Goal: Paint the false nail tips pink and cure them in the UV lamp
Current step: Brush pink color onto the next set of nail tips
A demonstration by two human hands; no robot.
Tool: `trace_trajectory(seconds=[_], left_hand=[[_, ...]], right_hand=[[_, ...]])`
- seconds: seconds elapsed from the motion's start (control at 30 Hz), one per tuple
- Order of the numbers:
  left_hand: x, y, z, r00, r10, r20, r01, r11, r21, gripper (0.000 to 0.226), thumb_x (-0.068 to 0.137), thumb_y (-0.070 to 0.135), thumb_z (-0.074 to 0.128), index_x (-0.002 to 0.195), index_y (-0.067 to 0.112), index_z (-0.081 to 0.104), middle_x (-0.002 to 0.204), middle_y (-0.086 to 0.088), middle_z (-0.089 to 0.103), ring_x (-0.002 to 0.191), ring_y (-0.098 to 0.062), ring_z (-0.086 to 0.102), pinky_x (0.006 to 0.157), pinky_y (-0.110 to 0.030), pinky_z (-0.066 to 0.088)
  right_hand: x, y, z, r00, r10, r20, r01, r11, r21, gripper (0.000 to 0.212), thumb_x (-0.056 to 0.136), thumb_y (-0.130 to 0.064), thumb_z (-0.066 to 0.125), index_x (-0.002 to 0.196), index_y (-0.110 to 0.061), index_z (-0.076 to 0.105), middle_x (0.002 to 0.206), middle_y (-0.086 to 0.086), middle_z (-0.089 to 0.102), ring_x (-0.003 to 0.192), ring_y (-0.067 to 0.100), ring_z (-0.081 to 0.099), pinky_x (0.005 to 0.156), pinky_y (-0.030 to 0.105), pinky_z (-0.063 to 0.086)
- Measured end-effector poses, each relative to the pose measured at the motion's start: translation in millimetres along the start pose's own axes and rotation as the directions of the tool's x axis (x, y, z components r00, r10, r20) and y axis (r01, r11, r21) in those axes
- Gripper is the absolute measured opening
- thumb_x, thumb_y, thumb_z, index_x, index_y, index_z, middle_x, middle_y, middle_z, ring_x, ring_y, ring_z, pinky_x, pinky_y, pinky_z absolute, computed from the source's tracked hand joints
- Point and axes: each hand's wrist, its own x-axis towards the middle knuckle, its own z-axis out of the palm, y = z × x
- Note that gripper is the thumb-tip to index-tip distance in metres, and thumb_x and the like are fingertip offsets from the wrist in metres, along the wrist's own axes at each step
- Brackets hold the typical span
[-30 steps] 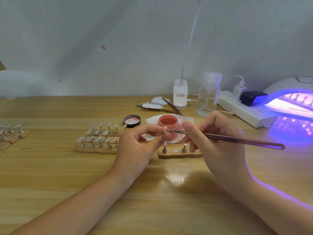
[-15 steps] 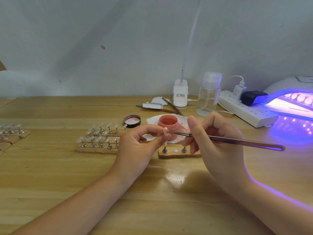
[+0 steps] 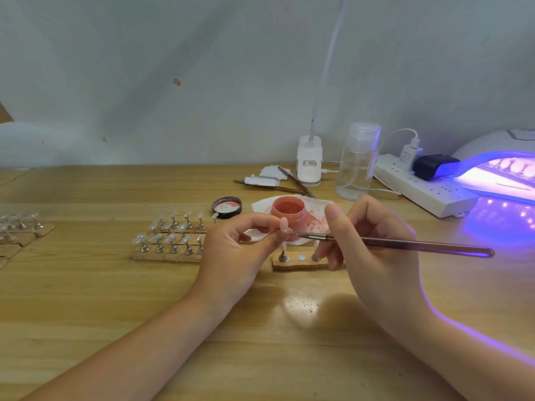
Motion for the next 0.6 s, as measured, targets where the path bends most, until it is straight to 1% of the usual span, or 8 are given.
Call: trace_trajectory(seconds=[0.1, 0.2, 0.27, 0.37, 0.4, 0.47, 0.53, 0.6], left_hand=[[0.0, 0.1, -0.5, 1.000, 0.002, 0.005, -0.002, 1.000, -0.006, 0.010, 0.066, 0.033, 0.070, 0.073, 0.026, 0.072, 0.071, 0.012, 0.069, 0.067, 0.002, 0.055, 0.062, -0.013, 0.039], [-0.4, 0.9, -0.4, 1.000, 0.002, 0.005, -0.002, 1.000, 0.000, 0.010, 0.065, 0.034, 0.070, 0.072, 0.028, 0.071, 0.071, 0.011, 0.069, 0.065, 0.003, 0.053, 0.062, -0.014, 0.038], [-0.3, 1.5, 0.2, 1.000, 0.004, 0.006, -0.004, 1.000, 0.000, 0.010, 0.064, 0.034, 0.070, 0.072, 0.027, 0.071, 0.070, 0.011, 0.069, 0.062, 0.004, 0.052, 0.061, -0.015, 0.038], [-0.4, 1.2, 0.8, 1.000, -0.002, -0.004, 0.002, 1.000, -0.003, 0.012, 0.063, 0.033, 0.071, 0.073, 0.026, 0.072, 0.069, 0.012, 0.069, 0.059, 0.004, 0.052, 0.061, -0.019, 0.038], [-0.4, 1.0, 1.0, 1.000, -0.004, -0.012, 0.003, 1.000, -0.006, 0.012, 0.063, 0.032, 0.071, 0.073, 0.026, 0.072, 0.068, 0.014, 0.069, 0.057, 0.005, 0.051, 0.060, -0.018, 0.037], [-0.3, 0.9, 1.0, 1.000, 0.007, -0.016, -0.008, 1.000, -0.015, 0.011, 0.063, 0.031, 0.070, 0.073, 0.026, 0.072, 0.065, 0.017, 0.067, 0.054, 0.006, 0.050, 0.057, -0.012, 0.036], [-0.3, 1.2, 1.2, 1.000, 0.019, -0.010, -0.020, 1.000, -0.021, 0.010, 0.064, 0.030, 0.070, 0.072, 0.026, 0.072, 0.066, 0.017, 0.068, 0.055, 0.006, 0.052, 0.055, -0.009, 0.036], [0.0, 1.0, 1.2, 1.000, 0.022, -0.001, -0.022, 1.000, -0.021, 0.011, 0.063, 0.030, 0.071, 0.072, 0.025, 0.072, 0.072, 0.011, 0.071, 0.062, 0.006, 0.055, 0.057, -0.011, 0.038]], right_hand=[[-0.1, -0.9, -0.8, 1.000, -0.011, 0.007, 0.011, 1.000, -0.019, 0.036, 0.083, -0.029, 0.064, 0.056, -0.018, 0.042, 0.048, 0.005, 0.061, 0.037, 0.011, 0.050, 0.043, 0.018, 0.042], [3.8, -1.2, 0.9, 0.999, -0.034, -0.025, 0.034, 0.999, -0.002, 0.035, 0.086, -0.028, 0.060, 0.061, -0.010, 0.043, 0.052, 0.006, 0.062, 0.039, 0.009, 0.051, 0.045, 0.017, 0.043], [5.3, -0.8, 3.3, 0.999, -0.027, -0.025, 0.027, 1.000, 0.000, 0.033, 0.083, -0.028, 0.058, 0.062, -0.006, 0.044, 0.054, 0.009, 0.062, 0.040, 0.009, 0.051, 0.045, 0.018, 0.043], [3.9, 0.7, 3.7, 1.000, -0.020, 0.004, 0.020, 1.000, -0.004, 0.030, 0.082, -0.027, 0.059, 0.062, -0.010, 0.044, 0.053, 0.004, 0.063, 0.039, 0.008, 0.051, 0.045, 0.016, 0.042], [2.7, 1.1, 2.4, 1.000, -0.018, 0.007, 0.018, 1.000, -0.001, 0.032, 0.083, -0.028, 0.060, 0.061, -0.012, 0.044, 0.052, 0.003, 0.063, 0.039, 0.007, 0.052, 0.045, 0.016, 0.042], [1.0, 1.1, -0.5, 1.000, -0.013, 0.004, 0.013, 1.000, -0.007, 0.038, 0.084, -0.031, 0.066, 0.058, -0.014, 0.043, 0.049, 0.006, 0.061, 0.039, 0.006, 0.052, 0.045, 0.016, 0.042], [1.1, 0.7, -1.8, 1.000, -0.013, -0.007, 0.013, 1.000, -0.016, 0.037, 0.081, -0.030, 0.067, 0.057, -0.014, 0.043, 0.048, 0.005, 0.060, 0.038, 0.007, 0.051, 0.045, 0.017, 0.042], [3.8, 0.9, -0.8, 0.999, -0.027, -0.029, 0.027, 1.000, -0.016, 0.033, 0.083, -0.024, 0.062, 0.059, -0.011, 0.043, 0.050, 0.006, 0.061, 0.038, 0.008, 0.051, 0.044, 0.018, 0.042]])
